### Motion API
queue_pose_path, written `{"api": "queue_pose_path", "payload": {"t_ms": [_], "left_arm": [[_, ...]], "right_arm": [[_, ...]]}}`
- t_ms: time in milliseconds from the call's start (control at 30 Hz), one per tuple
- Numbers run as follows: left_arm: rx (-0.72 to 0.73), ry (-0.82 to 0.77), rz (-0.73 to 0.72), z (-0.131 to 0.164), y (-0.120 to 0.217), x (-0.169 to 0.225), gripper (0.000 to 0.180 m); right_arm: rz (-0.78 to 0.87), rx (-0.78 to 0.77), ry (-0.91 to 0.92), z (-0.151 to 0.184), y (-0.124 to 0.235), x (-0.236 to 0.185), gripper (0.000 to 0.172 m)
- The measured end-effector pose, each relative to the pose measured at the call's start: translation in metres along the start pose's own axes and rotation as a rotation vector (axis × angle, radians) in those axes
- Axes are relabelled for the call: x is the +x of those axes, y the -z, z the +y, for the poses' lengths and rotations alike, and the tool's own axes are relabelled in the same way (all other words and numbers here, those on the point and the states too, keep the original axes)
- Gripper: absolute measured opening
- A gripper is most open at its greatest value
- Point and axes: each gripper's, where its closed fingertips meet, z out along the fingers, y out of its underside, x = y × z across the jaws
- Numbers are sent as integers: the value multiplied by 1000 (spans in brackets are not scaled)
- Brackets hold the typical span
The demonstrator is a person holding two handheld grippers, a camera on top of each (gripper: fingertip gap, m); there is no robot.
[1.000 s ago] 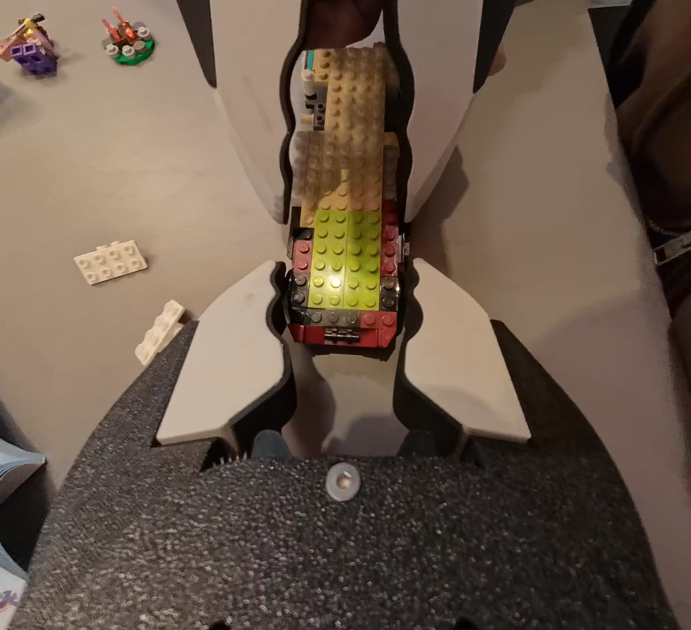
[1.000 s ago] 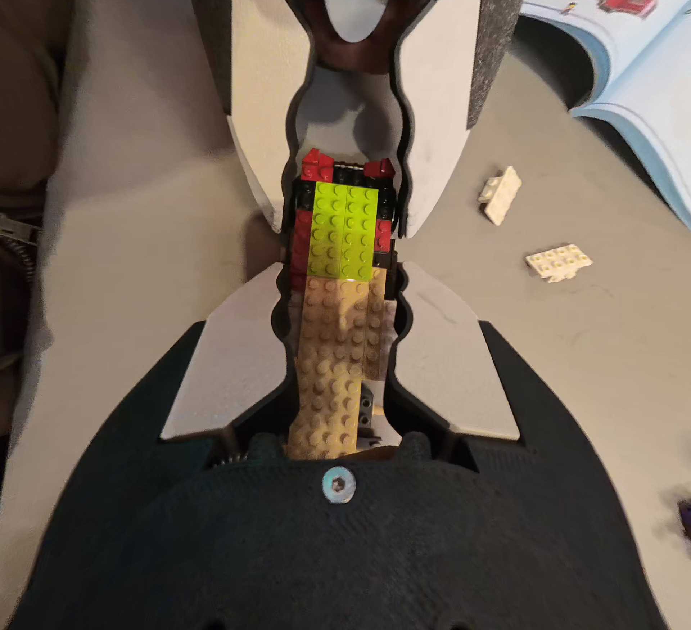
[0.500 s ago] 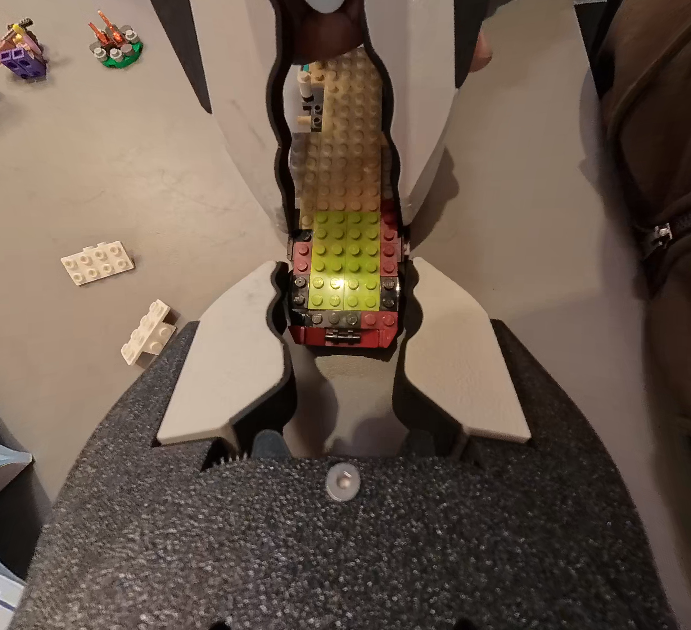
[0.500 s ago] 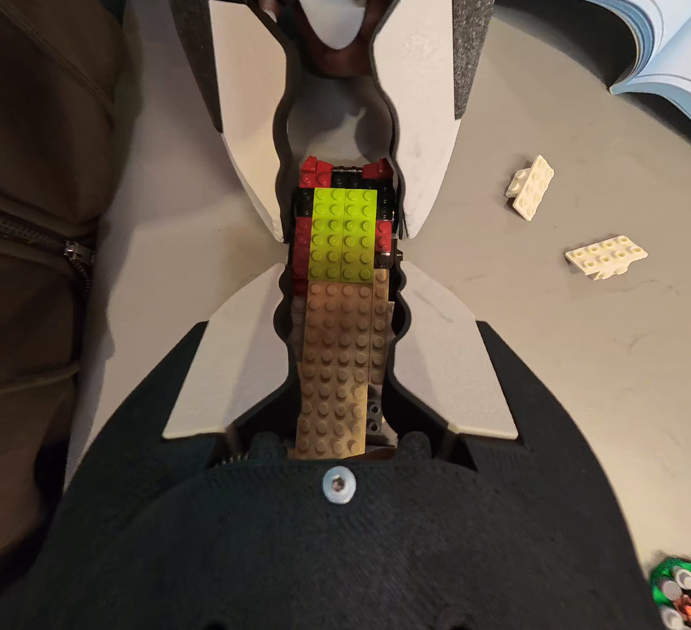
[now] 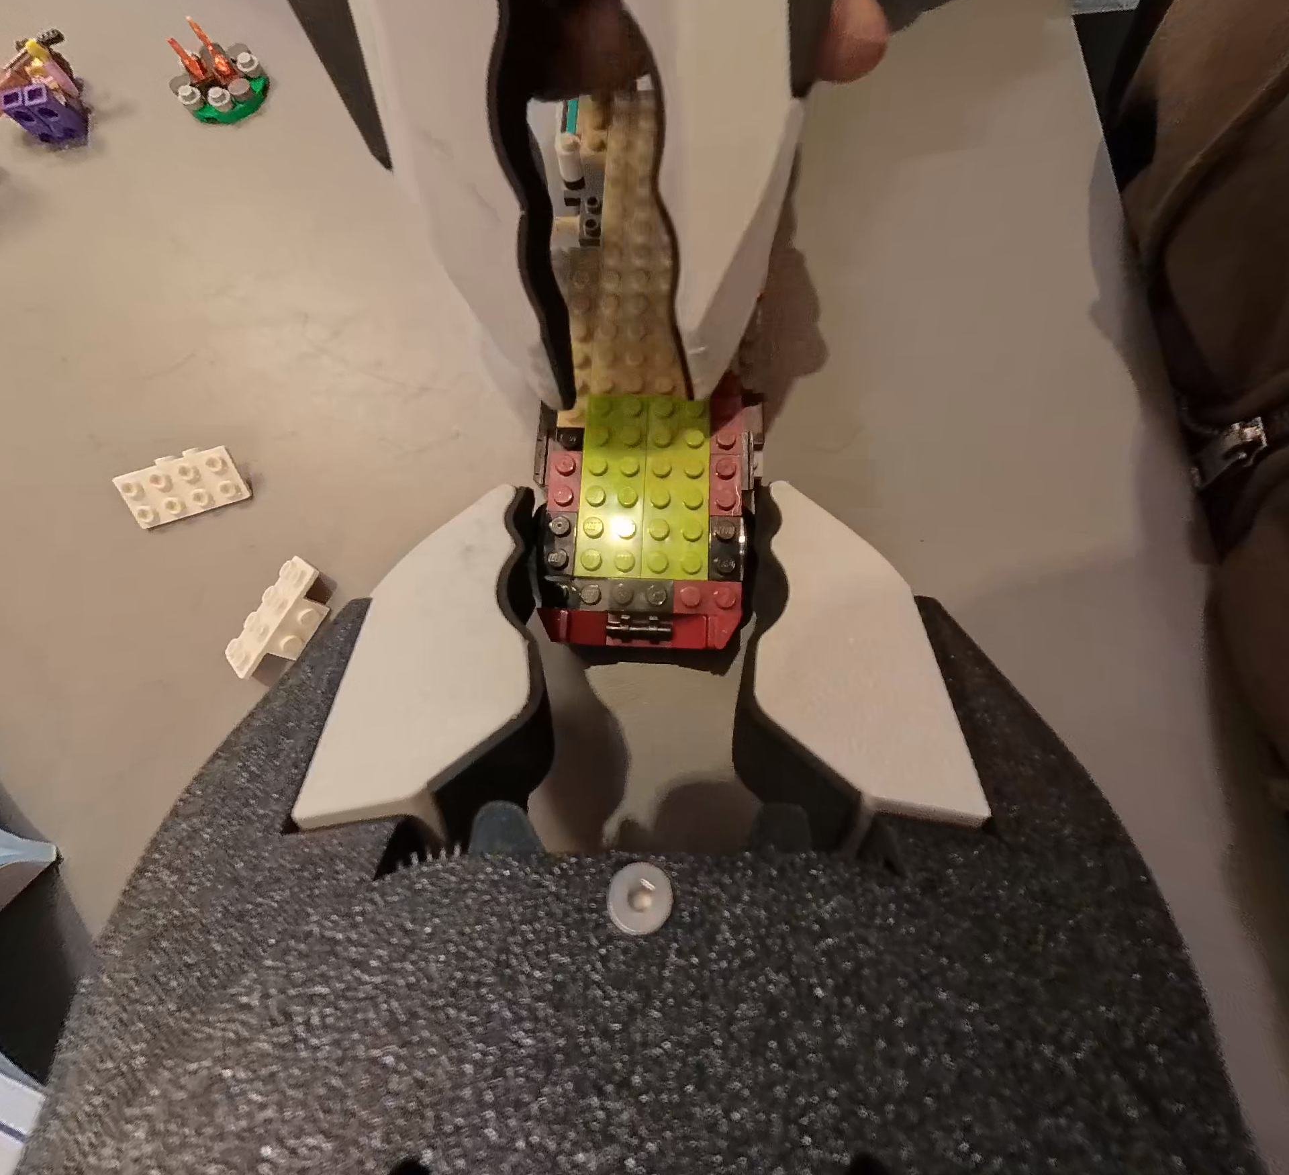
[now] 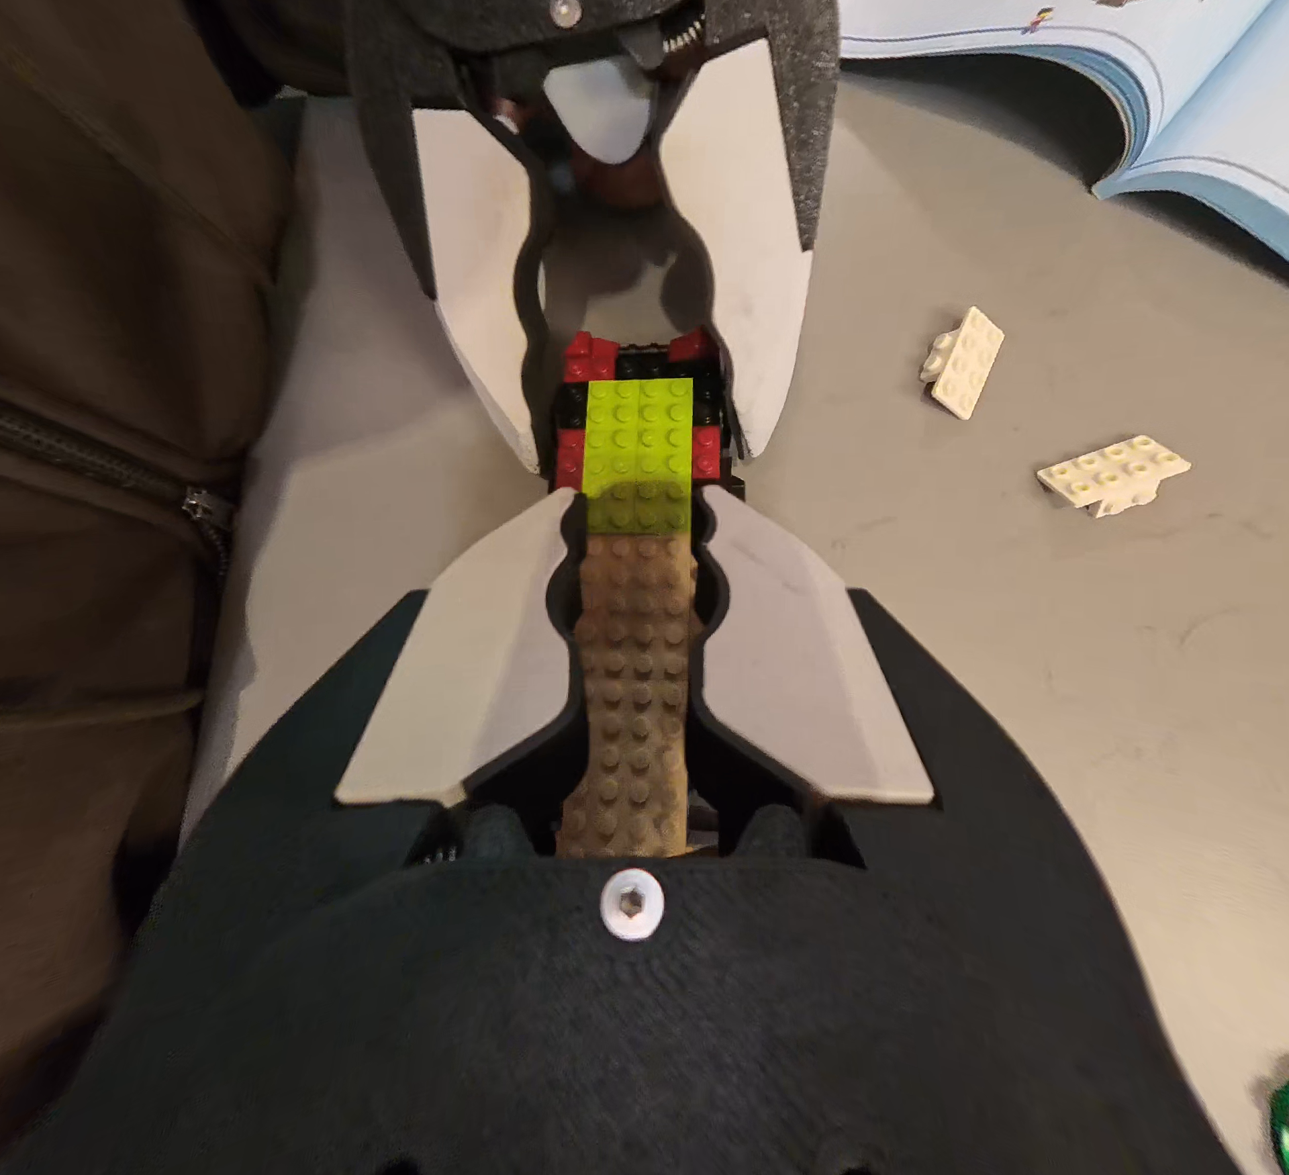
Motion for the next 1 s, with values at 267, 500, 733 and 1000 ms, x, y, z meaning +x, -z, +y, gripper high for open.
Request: {"api": "queue_pose_path", "payload": {"t_ms": [267,500,733,1000], "left_arm": [[1,15,8,0,0,0,62],[-3,9,1,0,0,0,62],[-2,17,1,0,0,-1,62],[-5,15,-1,1,0,-1,62]], "right_arm": [[61,-81,92,10,-9,-4,53],[117,-107,130,11,-11,-2,48],[136,-113,191,10,-11,-3,41],[150,-107,207,9,-12,-4,41]]}}
